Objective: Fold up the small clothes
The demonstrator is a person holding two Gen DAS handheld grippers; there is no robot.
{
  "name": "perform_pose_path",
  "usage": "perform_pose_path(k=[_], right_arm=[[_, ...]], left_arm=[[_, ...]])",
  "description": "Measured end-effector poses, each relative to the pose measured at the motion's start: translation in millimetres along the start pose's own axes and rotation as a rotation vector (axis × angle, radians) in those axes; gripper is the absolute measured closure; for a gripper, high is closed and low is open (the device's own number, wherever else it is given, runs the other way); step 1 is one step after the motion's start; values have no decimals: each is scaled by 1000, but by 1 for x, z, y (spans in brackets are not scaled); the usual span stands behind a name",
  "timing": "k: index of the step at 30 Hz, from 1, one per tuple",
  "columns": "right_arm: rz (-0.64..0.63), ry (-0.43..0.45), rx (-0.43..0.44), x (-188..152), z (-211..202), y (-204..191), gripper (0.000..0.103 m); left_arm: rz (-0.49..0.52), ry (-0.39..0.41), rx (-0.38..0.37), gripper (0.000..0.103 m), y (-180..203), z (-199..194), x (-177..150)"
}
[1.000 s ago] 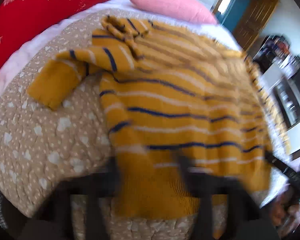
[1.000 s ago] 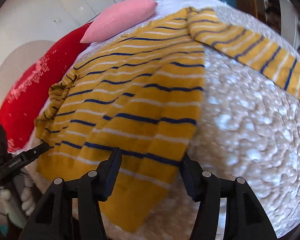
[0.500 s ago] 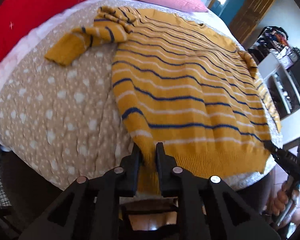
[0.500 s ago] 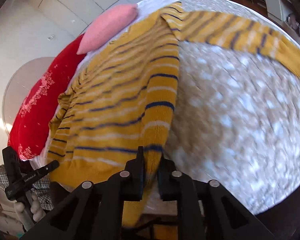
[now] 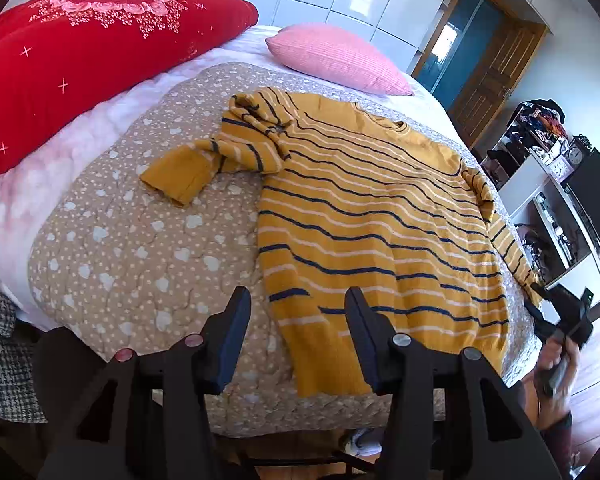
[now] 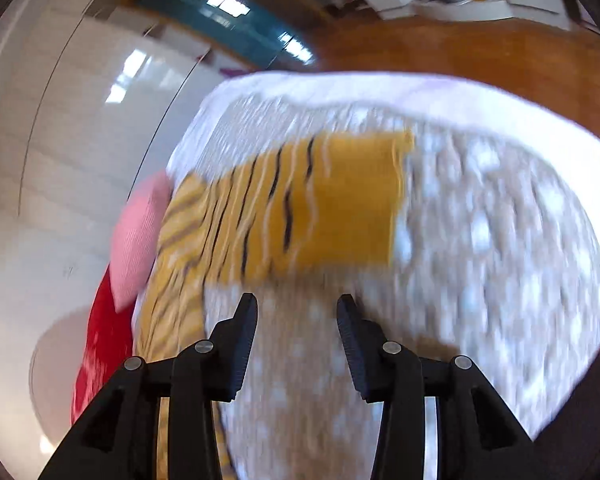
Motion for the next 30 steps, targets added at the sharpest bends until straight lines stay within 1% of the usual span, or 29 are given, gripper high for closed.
perform_pose_path(k=[1, 2, 3, 4, 6, 8, 9, 10, 11, 13, 15, 17, 19, 20, 21, 23, 24, 26, 27, 29, 30], right_arm=[[19, 11, -8, 9, 6, 1, 58], [32, 18, -15, 17, 11, 0, 65], [31, 22, -32, 24, 12, 2, 94], [16, 27, -65, 31, 15, 0, 96], [-17, 42, -104, 38, 20, -11, 97], [-80, 88, -183, 55, 12, -19, 97], [-98, 110, -206, 62, 7, -21, 97], [-123, 149, -247, 77, -3, -23, 97], [-131, 173, -272, 87, -9, -21, 97], [-142, 240, -355, 115, -27, -20, 97], [-159, 285, -420, 138, -40, -24, 97], [-180, 298, -442, 154, -39, -38, 97], [-218, 296, -448, 157, -34, -60, 97], [-263, 291, -447, 156, -28, -79, 97], [-291, 284, -440, 156, -25, -90, 97], [-364, 252, -396, 147, -4, -127, 97], [-412, 225, -356, 136, 9, -155, 97], [-484, 174, -295, 114, 31, -194, 97], [-531, 124, -247, 93, 55, -223, 97], [-599, 28, -168, 54, 96, -268, 97], [-623, -4, -143, 37, 110, -282, 97]], left_arm=[[-1, -6, -4, 55, 4, 5, -1], [-1, -15, -9, 55, 6, 6, -2], [1, -21, -9, 55, 6, 5, -4], [6, -26, -7, 55, 7, 6, -5], [17, -20, -1, 55, 8, 4, -5], [25, 0, 12, 55, 7, -1, -2], [27, 15, 25, 55, 5, -4, 0], [25, 21, 30, 54, 4, -5, 2], [19, 27, 33, 53, 1, -7, 4], [1, 33, 30, 52, -4, -8, 6], [-8, 31, 23, 52, -6, -7, 6], [-13, 32, 16, 52, -7, -6, 5], [-13, 31, 5, 52, -7, -3, 4], [-11, 30, -1, 52, -7, -2, 4], [-10, 29, -6, 52, -7, -1, 3], [-6, 31, -17, 52, -8, 2, 3], [-8, 35, -27, 52, -10, 3, 3], [-17, 43, -42, 51, -15, 4, 4], [-22, 47, -48, 51, -18, 5, 4], [-40, 54, -65, 51, -27, 6, 5], [-55, 57, -73, 51, -34, 6, 6]])
Point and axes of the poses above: each gripper's, at about its wrist camera, not at the fingertips, and z roughly the way its jaws point, y to its right, x to its top, the point moved 2 cm from there along z, roughly the way its jaws point, and after that the axes turned 6 degrees about x, right-handed, at the moved point
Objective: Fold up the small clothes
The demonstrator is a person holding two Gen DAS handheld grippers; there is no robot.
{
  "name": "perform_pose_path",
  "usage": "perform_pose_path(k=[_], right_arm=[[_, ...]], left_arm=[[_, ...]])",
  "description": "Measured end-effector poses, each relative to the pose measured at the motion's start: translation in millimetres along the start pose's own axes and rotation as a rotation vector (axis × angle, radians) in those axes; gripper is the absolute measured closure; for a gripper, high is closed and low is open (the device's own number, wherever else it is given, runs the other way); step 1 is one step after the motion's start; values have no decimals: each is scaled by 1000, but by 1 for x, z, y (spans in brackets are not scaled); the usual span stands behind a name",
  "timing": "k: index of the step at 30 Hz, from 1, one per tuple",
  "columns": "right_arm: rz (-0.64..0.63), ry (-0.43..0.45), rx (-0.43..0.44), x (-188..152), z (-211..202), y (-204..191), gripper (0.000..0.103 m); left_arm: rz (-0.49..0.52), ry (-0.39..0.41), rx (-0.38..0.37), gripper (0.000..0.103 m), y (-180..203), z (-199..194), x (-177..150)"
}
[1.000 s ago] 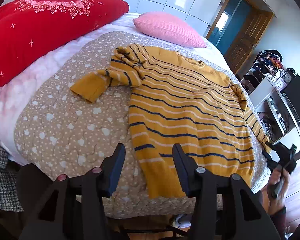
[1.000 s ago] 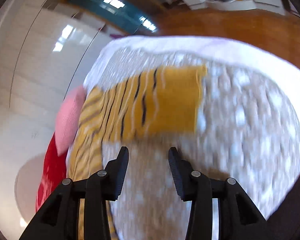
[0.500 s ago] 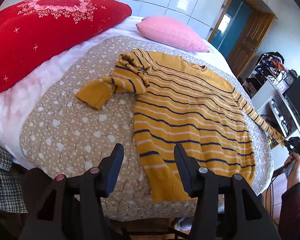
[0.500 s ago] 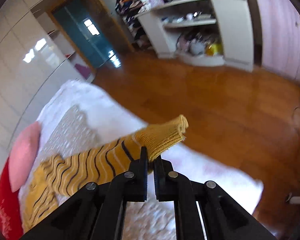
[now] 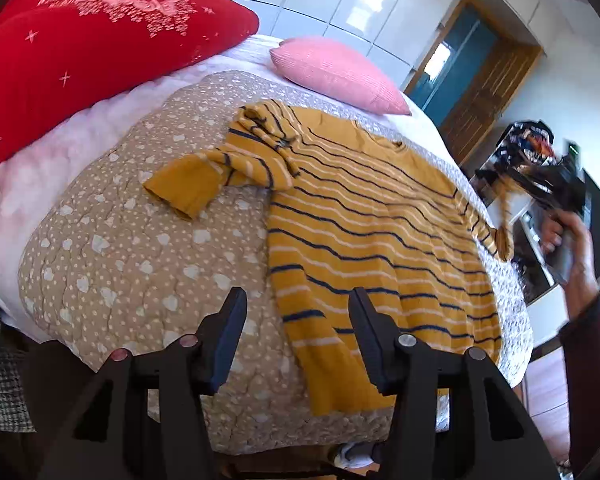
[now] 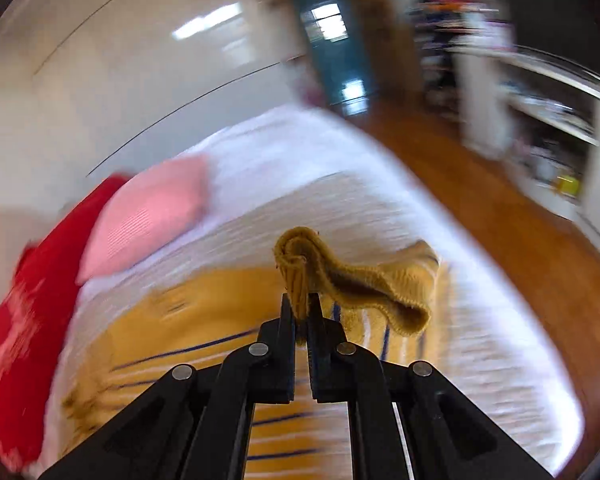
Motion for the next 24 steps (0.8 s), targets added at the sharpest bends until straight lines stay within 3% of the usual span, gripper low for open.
perform_pose_path(k=[5, 9, 13, 17, 22, 24], right_arm=[[-140, -164, 216, -46, 82, -146, 97], [-254, -280, 248, -90, 142, -222, 97], [-351, -361, 200, -129, 190, -255, 97], [-419, -401, 189, -153, 203, -271, 97], [-580, -454, 166, -173, 211, -302, 80], [-576, -468, 241, -174, 202, -310, 77]], left_arm=[[-66, 13, 3, 51, -34, -4, 3], [-134, 28, 4, 49, -59, -10, 2], [-180, 44, 4, 49, -79, -15, 3], [-208, 47, 15, 49, -93, -14, 1], [-243, 47, 12, 48, -106, -19, 0], [-250, 57, 25, 45, -110, -22, 0]])
Point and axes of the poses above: each gripper's, at about its wrist camera, not at the fingertips, and z roughly the way its jaws point, y to its right, x to its top, the point moved 2 cm from there along z, roughly the way its jaws point, and after that the axes turned 6 degrees about x, right-handed, at the moved point
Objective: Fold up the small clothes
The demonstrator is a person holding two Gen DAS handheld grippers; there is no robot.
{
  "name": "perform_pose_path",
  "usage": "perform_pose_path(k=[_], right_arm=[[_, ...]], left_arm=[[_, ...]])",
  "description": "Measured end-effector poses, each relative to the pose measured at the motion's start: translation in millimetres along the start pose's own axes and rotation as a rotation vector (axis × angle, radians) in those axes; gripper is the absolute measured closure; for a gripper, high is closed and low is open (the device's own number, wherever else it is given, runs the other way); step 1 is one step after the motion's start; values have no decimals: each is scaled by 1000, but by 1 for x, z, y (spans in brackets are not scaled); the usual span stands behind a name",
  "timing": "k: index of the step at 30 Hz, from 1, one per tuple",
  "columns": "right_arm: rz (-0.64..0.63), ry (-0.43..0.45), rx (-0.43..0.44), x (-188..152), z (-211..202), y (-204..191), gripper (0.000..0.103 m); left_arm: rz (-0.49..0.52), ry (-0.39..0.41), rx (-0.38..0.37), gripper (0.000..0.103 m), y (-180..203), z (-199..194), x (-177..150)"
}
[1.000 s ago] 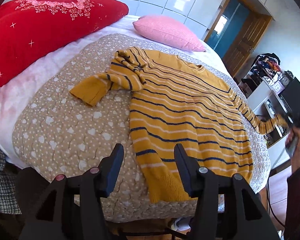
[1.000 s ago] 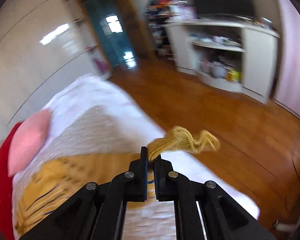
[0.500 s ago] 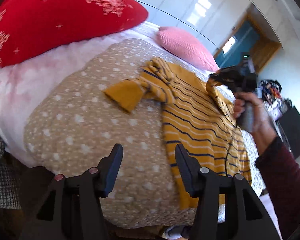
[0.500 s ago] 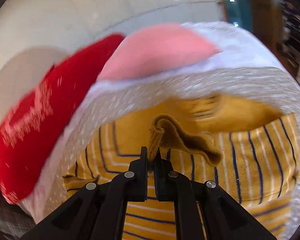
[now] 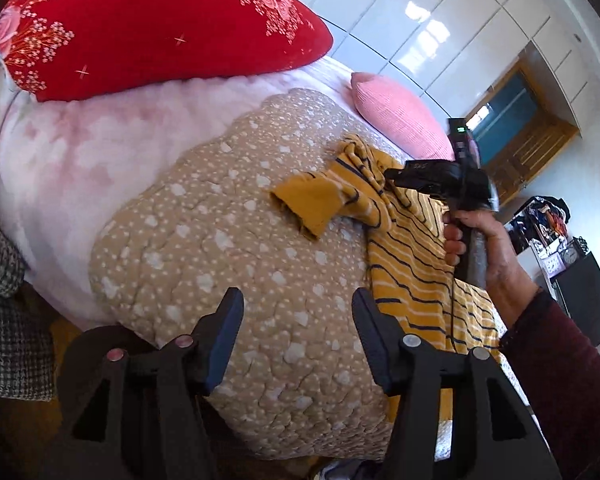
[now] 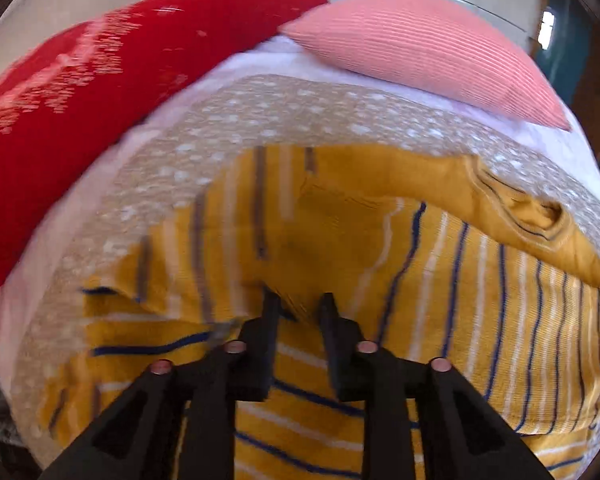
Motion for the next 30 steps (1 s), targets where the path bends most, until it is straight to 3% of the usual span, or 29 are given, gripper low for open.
perform_pose_path(k=[4, 9, 12, 14, 17, 20, 22, 23, 24, 26, 30], right_arm=[[-1, 12, 156, -5, -20, -26, 74], [-191, -16, 256, -41, -43, -88, 48], [-340, -25, 290, -70, -54, -133, 44], [-489, -21, 262, -91, -54, -166, 40], [-718, -23, 141, -115, -38, -203, 37], [-826, -26, 4, -124, -11, -215, 37], [-827, -68, -24, -124, 8, -216, 43], [-804, -98, -11, -123, 14, -214, 69], [-778, -115, 11, -121, 17, -214, 77], [-715, -96, 19, -112, 15, -214, 84], [-509, 26, 131, -65, -28, -193, 85]], left_arm=[[-30, 17, 22, 44, -12, -6, 3], [-63, 27, 49, 44, -27, -10, 4], [-78, 29, 55, 44, -31, -10, 4], [-76, 28, 56, 44, -32, -11, 3], [-68, 30, 58, 44, -31, -13, 2], [-81, 26, 51, 44, -34, -12, 2], [-88, 21, 46, 44, -36, -12, 2], [-90, 18, 45, 44, -37, -12, 2], [-90, 17, 45, 44, -37, -12, 2], [-88, 17, 45, 44, -35, -12, 3], [-62, 28, 39, 44, -25, -16, 6]])
Point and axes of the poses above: each gripper's, at about its wrist camera, not at the fingertips, and z roughly the way its jaws point, y to its right, x to its top, the point moved 2 cm from there along z, roughly the way its jaws point, and after that the axes turned 6 degrees about x, right-handed, at the moved point
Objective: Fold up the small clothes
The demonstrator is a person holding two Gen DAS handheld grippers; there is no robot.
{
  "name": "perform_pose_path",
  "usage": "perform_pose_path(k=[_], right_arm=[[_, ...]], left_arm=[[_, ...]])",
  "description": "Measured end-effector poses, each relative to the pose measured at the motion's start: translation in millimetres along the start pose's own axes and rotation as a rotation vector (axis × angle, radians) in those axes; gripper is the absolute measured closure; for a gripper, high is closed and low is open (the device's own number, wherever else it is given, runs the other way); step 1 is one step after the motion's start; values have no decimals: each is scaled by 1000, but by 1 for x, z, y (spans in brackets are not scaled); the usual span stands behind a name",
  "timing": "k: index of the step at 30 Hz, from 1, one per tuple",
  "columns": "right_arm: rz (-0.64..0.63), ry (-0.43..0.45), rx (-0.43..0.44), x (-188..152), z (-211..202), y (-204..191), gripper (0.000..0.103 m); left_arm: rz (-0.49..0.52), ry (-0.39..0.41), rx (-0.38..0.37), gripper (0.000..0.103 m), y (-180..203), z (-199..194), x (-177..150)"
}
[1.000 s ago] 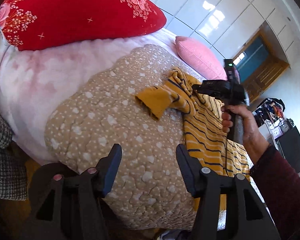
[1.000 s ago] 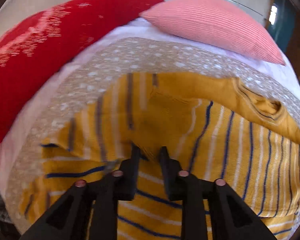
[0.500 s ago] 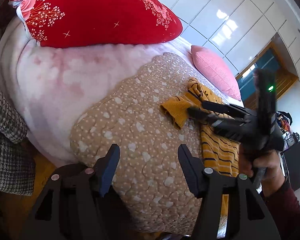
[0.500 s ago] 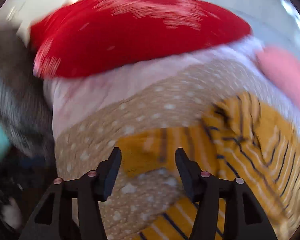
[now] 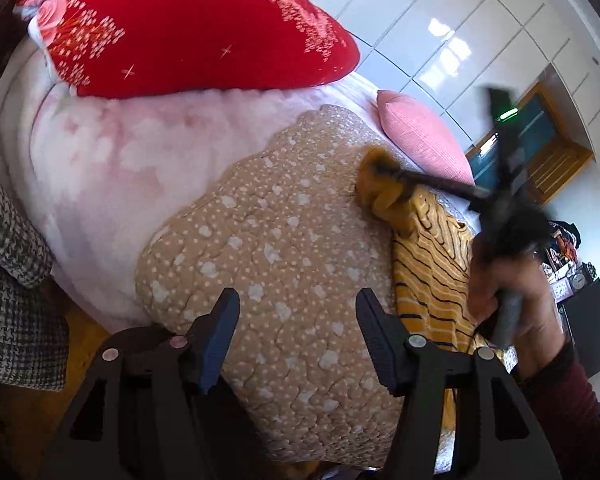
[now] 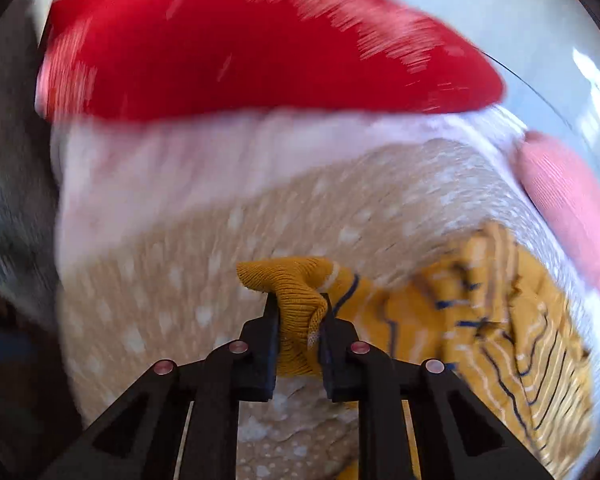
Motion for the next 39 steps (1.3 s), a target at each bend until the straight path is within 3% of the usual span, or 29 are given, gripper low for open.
perform_pose_path(k=[4, 8, 10, 12, 14, 16, 18, 22, 26, 31, 37, 39], right_arm=[[291, 202, 38, 12, -84, 87, 85], [633, 326, -28, -42, -160, 209, 85], [754, 333, -106, -79, -179, 255, 85], [860, 291, -197, -126, -186, 298, 78], [942, 144, -375, -175, -178, 334, 70], [966, 100, -507, -206, -183, 349, 70], [996, 128, -509, -234, -195, 358, 61], [1019, 207, -408, -243, -204, 351, 60], [908, 196, -322, -214, -192, 340, 47], [819, 154, -342, -200, -172, 324, 46], [673, 130, -172, -153, -137, 283, 46], [624, 129, -50, -134, -121, 261, 48]], left_arm=[[39, 7, -10, 43, 17, -2, 1], [77, -1, -14, 43, 34, 2, 1], [101, -11, -10, 43, 44, 7, 0], [118, -25, -8, 43, 54, 12, -1], [142, -35, -11, 43, 66, 16, -1], [178, -31, -6, 43, 78, 17, -2], [208, -32, 3, 40, 88, 21, -2], [230, -62, -6, 39, 106, 35, -2], [265, -76, -39, 39, 131, 45, -3], [301, -91, -67, 35, 153, 61, -1], [288, -45, -84, 35, 183, 109, 32], [282, -20, -63, 35, 187, 127, 47]])
Point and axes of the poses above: each gripper's, at about its wrist camera, not at the fingertips, and z roughly the way its jaws point, y to its right, x to its top, the point moved 2 cm from there along z, roughly the way its jaws point, and after that the axes turned 6 degrees about x, right-handed, at the moved point
